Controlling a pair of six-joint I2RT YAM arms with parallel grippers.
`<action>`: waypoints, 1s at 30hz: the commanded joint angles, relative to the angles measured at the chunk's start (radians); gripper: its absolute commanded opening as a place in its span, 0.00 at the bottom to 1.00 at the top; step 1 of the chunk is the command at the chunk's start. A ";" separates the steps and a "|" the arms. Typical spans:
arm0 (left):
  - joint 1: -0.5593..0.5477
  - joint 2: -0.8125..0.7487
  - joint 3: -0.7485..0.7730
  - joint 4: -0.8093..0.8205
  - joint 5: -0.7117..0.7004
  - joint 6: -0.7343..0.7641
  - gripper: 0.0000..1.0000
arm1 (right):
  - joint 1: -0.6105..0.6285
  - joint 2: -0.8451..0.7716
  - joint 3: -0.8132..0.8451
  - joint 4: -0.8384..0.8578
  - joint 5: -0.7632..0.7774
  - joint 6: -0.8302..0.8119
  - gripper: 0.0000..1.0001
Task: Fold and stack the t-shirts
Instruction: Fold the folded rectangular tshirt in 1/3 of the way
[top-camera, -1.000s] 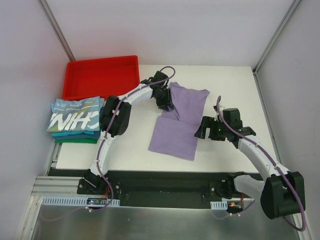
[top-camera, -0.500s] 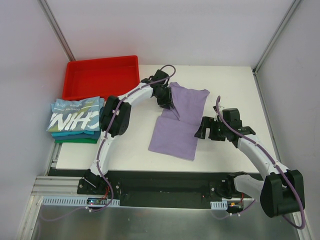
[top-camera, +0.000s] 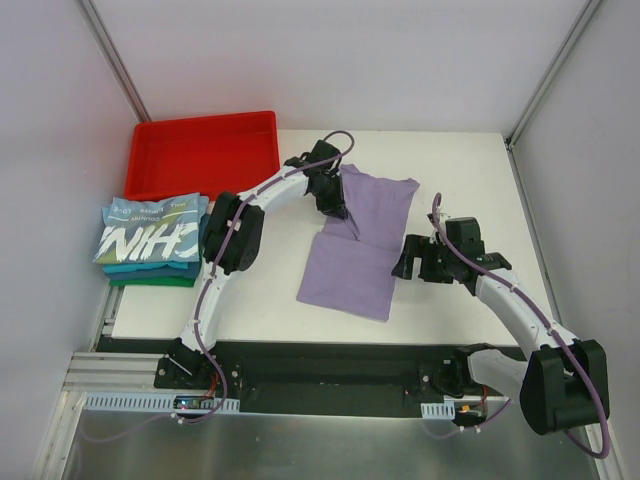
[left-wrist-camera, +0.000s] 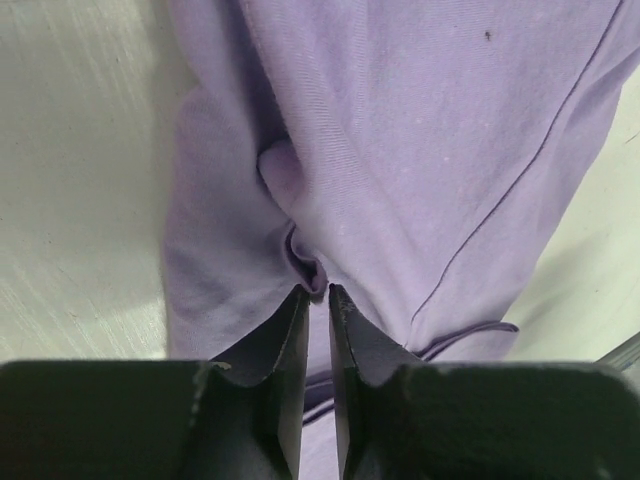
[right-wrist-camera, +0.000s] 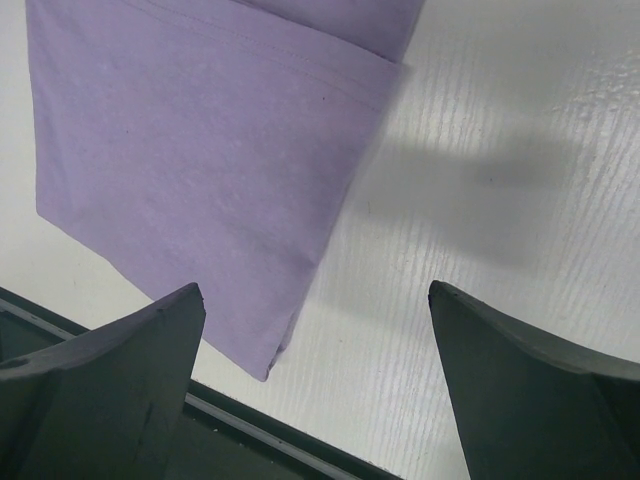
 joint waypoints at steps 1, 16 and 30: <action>-0.004 0.013 0.033 -0.022 -0.018 0.007 0.07 | -0.004 -0.004 0.015 -0.014 0.011 -0.014 0.96; -0.016 -0.166 -0.153 -0.042 -0.125 -0.065 0.00 | -0.007 -0.024 -0.004 -0.012 0.006 -0.006 0.96; -0.032 -0.211 -0.205 -0.094 -0.245 -0.120 0.00 | -0.009 -0.048 -0.025 -0.018 0.049 0.000 0.96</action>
